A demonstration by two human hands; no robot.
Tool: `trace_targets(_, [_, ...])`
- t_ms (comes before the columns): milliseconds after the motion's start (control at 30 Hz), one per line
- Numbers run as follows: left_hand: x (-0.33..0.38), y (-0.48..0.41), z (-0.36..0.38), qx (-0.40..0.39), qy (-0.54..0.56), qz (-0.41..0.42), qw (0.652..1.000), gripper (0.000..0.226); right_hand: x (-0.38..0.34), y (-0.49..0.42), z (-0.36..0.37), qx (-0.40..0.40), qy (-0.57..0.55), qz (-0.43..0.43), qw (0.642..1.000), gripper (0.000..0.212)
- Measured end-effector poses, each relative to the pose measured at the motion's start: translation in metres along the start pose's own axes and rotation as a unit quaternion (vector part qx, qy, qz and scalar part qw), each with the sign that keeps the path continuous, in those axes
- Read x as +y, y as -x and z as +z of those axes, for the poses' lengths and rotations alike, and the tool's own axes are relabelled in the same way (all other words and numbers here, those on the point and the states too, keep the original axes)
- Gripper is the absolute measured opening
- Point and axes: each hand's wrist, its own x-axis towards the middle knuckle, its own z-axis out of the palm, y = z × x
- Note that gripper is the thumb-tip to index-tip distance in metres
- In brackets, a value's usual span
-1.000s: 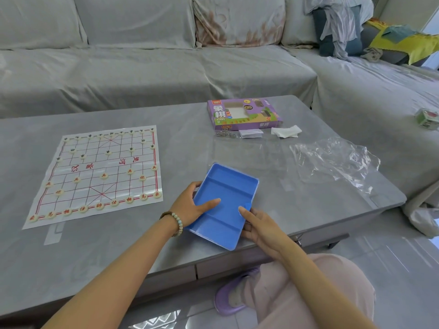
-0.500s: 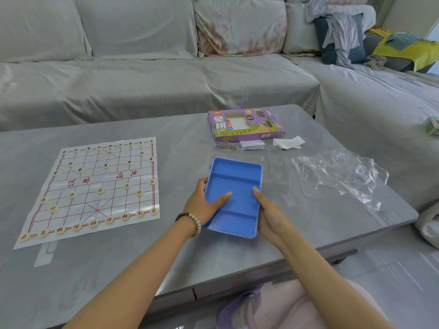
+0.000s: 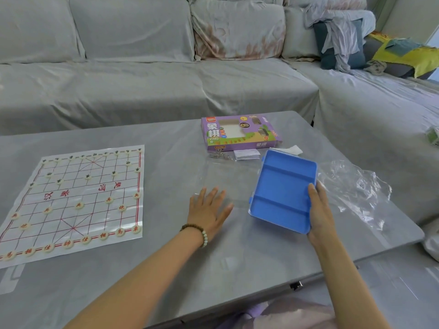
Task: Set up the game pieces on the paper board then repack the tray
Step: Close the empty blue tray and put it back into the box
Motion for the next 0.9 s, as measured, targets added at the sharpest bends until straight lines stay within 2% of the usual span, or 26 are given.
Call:
trace_targets(67, [-0.017,0.008,-0.003,0.027,-0.017,0.048,0.998,0.079,-0.001,-0.004,-0.002,0.012,0.001,0.012,1.000,0.036])
trace_targets(133, [-0.038,0.017,-0.009,0.083,0.048,0.088,0.991,0.093,0.000,-0.006,-0.002,0.016,0.014,0.017,1.000,0.035])
trace_targets(233, [-0.064,0.021,-0.018,0.168,0.158,0.052,0.972,0.082,0.003,-0.009,0.001,0.009,0.043,0.018,0.999,0.034])
trace_targets(300, [-0.068,0.020,-0.023,0.145,0.157,0.004,0.977,0.075,0.005,-0.012,0.002,0.002,0.049,0.029,0.998,0.034])
trace_targets(400, [-0.062,0.011,-0.020,0.062,0.107,-0.043,0.991,0.065,0.007,-0.017,0.003,-0.002,0.067,0.040,0.997,0.024])
trace_targets(567, [-0.057,-0.012,-0.024,0.041,0.022,-0.048,0.998,0.066,0.001,-0.038,0.001,-0.006,0.149,0.023,0.989,0.029])
trace_targets(700, [-0.054,-0.024,-0.028,0.035,0.001,-0.044,0.998,0.065,0.006,-0.055,0.002,-0.039,0.267,0.016,0.963,0.033])
trace_targets(800, [-0.058,-0.027,-0.027,0.039,0.003,-0.039,0.998,0.064,0.009,-0.056,0.003,-0.040,0.350,-0.045,0.935,0.030])
trace_targets(900, [-0.058,-0.029,-0.027,0.044,0.022,-0.045,0.998,0.062,0.005,-0.054,0.016,0.017,0.431,-0.158,0.888,0.026])
